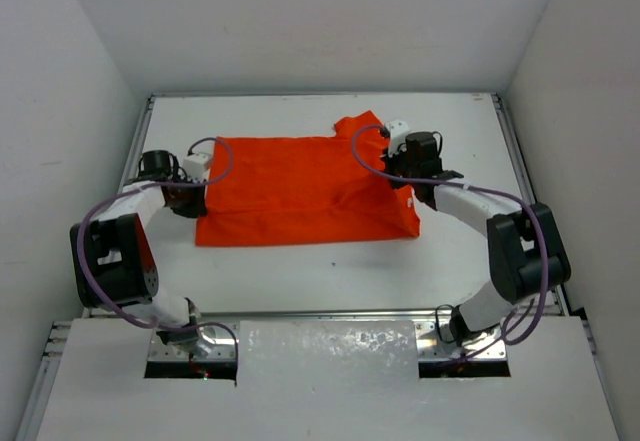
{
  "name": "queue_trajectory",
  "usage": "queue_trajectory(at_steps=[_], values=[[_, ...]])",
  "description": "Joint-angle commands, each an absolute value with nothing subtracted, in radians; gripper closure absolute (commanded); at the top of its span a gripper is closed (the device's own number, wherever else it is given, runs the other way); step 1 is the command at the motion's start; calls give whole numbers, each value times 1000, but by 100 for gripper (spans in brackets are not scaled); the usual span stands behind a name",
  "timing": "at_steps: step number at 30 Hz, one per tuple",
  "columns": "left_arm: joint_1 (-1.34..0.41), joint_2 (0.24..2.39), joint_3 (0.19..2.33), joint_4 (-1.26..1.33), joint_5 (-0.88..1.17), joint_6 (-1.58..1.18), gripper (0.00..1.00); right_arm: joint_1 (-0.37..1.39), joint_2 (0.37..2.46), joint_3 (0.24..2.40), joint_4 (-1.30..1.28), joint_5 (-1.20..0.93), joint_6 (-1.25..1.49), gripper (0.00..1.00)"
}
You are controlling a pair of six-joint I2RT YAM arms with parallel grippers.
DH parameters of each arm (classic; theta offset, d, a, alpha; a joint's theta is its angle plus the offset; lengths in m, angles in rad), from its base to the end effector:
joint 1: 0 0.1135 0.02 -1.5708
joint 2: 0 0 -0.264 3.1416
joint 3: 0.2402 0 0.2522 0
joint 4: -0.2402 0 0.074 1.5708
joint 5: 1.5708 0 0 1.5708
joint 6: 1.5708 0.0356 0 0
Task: Fold and stack the t-shirts
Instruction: Fold the flattened tshirt in 1/3 of the way
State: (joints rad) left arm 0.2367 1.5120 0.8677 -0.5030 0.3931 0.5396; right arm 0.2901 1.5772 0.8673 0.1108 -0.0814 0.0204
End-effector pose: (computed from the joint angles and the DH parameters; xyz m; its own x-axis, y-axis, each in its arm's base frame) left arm 0.2757 0.0525 0.1804 -0.7930 0.2969 -0.5320 0.4008 0.9119 -0.0885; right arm 0.3221 0.0992 0.2016 -0.5474 -0.1422 -0.8247 -0.3383 0.9389 0.0627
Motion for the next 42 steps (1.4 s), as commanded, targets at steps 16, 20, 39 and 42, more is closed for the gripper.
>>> queue_trajectory(at_steps=[16,20,39,42], values=[[238,1629,937,-388,367,532,86,253,1723,1003,123,-107,-6,100],[239,1684,1012,-383,289,448,70,253,1794,1055,74,-46,32,81],[241,1451,1045,-672,374,406,51,200,1343,829,-206,-132,330,100],[183,1474,981,-675,353,436,52,286,1301,706,-86,-202,382,100]])
